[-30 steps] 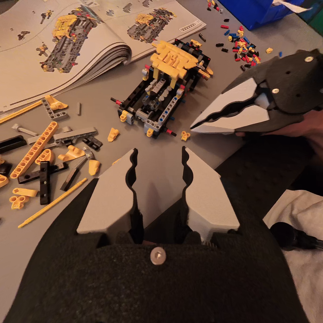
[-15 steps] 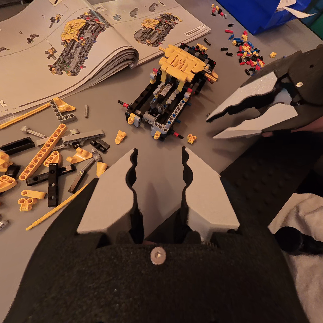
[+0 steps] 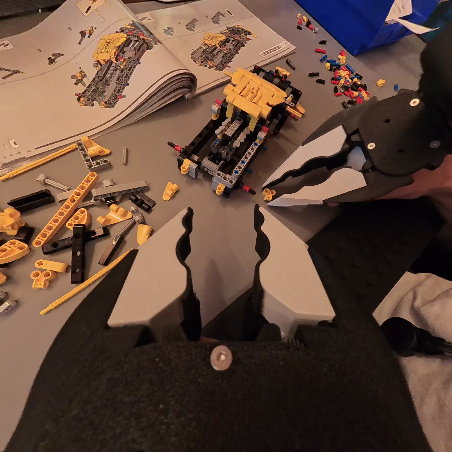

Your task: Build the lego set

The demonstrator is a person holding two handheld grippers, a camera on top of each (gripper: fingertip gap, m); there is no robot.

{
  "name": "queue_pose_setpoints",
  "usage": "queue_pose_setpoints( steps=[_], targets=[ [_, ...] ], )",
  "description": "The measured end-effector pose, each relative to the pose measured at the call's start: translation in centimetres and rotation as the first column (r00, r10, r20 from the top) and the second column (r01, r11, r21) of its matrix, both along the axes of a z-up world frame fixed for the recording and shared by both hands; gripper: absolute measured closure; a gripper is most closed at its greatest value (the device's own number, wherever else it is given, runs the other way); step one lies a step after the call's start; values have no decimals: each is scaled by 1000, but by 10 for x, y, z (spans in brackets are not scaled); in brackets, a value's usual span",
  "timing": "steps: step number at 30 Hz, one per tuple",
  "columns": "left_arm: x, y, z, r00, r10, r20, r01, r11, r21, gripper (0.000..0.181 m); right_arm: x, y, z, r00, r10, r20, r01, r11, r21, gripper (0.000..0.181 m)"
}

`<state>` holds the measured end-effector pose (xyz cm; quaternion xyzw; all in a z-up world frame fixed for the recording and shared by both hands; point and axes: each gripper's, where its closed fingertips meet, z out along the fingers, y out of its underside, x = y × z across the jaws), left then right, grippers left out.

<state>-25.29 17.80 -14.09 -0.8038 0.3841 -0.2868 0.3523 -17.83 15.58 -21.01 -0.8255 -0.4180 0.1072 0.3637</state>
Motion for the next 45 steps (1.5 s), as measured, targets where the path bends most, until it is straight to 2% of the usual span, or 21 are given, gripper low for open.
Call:
queue_pose_setpoints(
  steps=[6,9,13,22,26,30,35,38,41,45],
  targets=[
    [0,1,-2,1000,1,-11,-1,1000,3,131,24,-8,11,999,-48,24,47,998,39,164],
    [1,2,-2,1000,0,-1,0,1000,-2,131,43,-25,17,998,-61,-20,61,998,-1,164],
    [7,4,-4,1000,-9,1,9,1000,-3,131,60,-43,9,997,-61,-54,58,997,-57,164],
    [20,-1,-5,999,-42,-9,42,999,-10,131,44,-43,0,1000,-5,-20,3,998,-69,164],
    [19,-3,-7,999,-32,-14,32,999,-18,131,46,-40,-1,999,-20,-27,18,997,-80,163],
    [20,-5,-7,1000,-29,-9,28,999,-29,131,58,-41,15,993,-72,-91,67,996,-51,156],
    [26,-7,-6,999,-42,-5,42,999,-26,131,87,-43,24,976,-176,-130,172,984,-46,166],
    [32,-8,-7,998,-63,-15,63,998,-23,131,71,-48,23,977,-139,-164,129,989,-67,168],
    [34,-10,-4,997,-69,-23,69,998,-5,131,63,-49,17,987,-109,-115,102,993,-65,171],
    [35,-10,-2,998,-61,-15,61,998,-4,131,68,-30,29,982,-134,-134,136,991,3,171]
  ],
)
